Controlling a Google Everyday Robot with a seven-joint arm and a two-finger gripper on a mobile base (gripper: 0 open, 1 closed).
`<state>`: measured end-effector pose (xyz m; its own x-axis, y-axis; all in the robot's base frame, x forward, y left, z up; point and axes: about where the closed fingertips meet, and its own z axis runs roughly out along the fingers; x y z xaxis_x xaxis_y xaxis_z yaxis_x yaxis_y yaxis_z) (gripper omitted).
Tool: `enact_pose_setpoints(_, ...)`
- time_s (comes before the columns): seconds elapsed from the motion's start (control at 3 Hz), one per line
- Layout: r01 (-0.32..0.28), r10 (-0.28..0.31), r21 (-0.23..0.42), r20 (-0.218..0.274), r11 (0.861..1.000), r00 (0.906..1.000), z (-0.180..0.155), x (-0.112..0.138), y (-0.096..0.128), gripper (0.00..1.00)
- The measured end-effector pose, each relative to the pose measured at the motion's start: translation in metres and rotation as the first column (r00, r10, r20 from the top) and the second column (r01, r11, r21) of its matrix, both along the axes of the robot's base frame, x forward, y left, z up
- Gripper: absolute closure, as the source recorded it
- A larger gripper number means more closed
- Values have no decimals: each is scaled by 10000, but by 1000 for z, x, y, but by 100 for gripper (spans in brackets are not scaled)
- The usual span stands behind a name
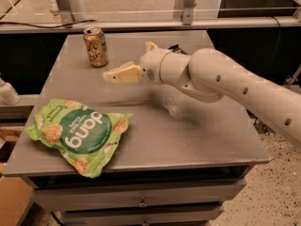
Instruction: Knock orange can over
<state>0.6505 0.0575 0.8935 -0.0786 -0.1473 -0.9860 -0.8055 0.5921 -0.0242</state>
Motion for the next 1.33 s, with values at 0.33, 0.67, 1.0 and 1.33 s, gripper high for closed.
enact_pose_setpoints(0.33,5,-28,598,379,9982,9993,6,23,31,0)
enact_pose_setpoints(0.67,-130,107,590,386,9982,9992,6,23,33,0)
enact_pose_setpoints(1.0,-348,324,662,363,9972,9988,-5,34,53,0)
enact_pose_setpoints(1.33,-420,391,856,356,9954,9986,-15,52,76,0)
